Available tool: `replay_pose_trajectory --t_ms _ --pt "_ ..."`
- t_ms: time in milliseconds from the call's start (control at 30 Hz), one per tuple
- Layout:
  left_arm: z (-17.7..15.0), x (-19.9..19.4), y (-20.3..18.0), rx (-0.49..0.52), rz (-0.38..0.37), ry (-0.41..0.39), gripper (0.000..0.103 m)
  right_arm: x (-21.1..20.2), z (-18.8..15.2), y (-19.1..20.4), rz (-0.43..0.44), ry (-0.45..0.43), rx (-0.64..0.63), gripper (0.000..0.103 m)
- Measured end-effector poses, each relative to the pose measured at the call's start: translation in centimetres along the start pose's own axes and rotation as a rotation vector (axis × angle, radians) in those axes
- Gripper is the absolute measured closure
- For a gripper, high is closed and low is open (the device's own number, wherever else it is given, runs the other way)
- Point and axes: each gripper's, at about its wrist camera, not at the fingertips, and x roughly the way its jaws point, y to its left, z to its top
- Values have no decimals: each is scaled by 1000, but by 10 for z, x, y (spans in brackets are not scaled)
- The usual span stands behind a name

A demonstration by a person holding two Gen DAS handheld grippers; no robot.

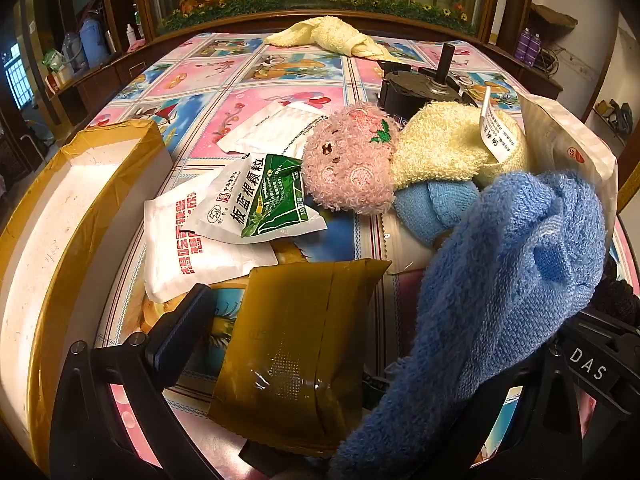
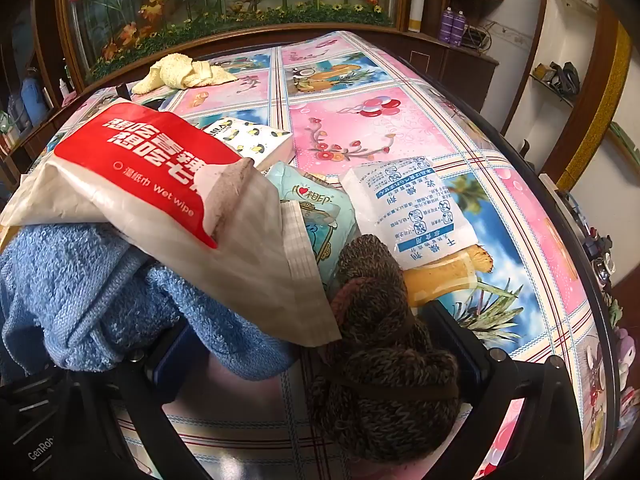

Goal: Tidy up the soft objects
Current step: 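Grasp the brown knit sock toy with the right tool while the left tool grasps the blue towel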

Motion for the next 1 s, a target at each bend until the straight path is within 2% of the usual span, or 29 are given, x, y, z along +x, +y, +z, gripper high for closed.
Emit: replay_pose_trajectory --t_ms 500,700,1000 --pt "0 0 0 3 2 1 0 0 0 0 1 3 1 0" --pt "-6 -5 -3 100 -67 20 0 0 0 0 1 3 1 0" --pt "-12 -10 -6 96 -62 35 0 0 0 0 1 3 0 0"
